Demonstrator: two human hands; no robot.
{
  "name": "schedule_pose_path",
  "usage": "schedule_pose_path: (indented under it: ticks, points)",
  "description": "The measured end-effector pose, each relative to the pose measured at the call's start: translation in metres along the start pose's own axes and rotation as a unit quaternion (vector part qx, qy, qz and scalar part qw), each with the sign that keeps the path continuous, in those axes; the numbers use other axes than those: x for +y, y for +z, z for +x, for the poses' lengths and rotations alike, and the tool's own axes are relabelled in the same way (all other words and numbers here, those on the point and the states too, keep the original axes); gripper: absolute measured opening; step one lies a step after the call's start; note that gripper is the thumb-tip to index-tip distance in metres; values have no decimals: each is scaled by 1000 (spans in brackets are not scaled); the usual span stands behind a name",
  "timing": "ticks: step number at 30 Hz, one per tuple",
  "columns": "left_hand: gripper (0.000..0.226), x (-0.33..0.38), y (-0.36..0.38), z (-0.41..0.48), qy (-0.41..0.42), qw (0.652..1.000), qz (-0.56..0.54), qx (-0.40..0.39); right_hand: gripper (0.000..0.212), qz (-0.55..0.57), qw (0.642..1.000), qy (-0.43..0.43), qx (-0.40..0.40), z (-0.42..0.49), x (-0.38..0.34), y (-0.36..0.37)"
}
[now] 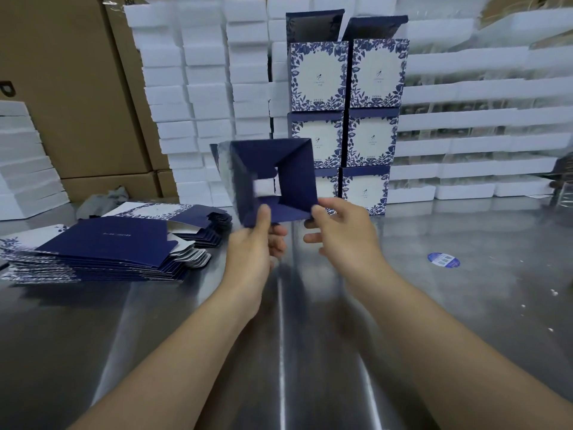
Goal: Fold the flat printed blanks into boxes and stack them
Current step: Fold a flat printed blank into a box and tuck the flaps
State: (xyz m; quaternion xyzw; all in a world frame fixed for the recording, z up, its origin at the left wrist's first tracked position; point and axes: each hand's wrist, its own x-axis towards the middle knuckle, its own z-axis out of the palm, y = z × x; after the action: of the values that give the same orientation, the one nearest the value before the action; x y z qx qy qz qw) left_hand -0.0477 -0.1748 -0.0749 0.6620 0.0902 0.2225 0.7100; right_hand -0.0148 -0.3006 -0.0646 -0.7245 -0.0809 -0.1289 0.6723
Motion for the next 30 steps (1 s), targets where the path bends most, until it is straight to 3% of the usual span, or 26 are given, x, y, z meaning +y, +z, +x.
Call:
schedule_pose_path:
  ticks: [5,10,12,14,17,21,24,26,30]
  points:
    - [44,-3,1,-4,97,990,80,-68,24,-7,1000,9,23,9,12,-5]
    - [43,-9,-2,-5,13,987,147,-63,17,-18,998,36,37,12,19,-9]
    - [39,-7,-4,-5,-9,992,120,-38,12,13,998,46,52,12,19,-9]
    - [40,-5,-7,-4,14,998,66,16,25,46,996,56,52,12,18,-12]
    - [39,-4,-9,-4,41,997,50,46,46,59,998,37,3,10,17,-14]
    - [21,-8,-7,-6,67,992,102,42,74,0,996,-7,-85,2,16,-5]
    - [14,-14,-7,-3,108,979,148,92,80,-59,990,-48,-121,-5,22,2]
    - [12,-17,-7,0,91,974,177,112,79,-85,986,-59,-133,-7,28,4]
    - [24,-23,-4,4,56,987,125,81,71,-91,983,-31,-153,-6,33,8]
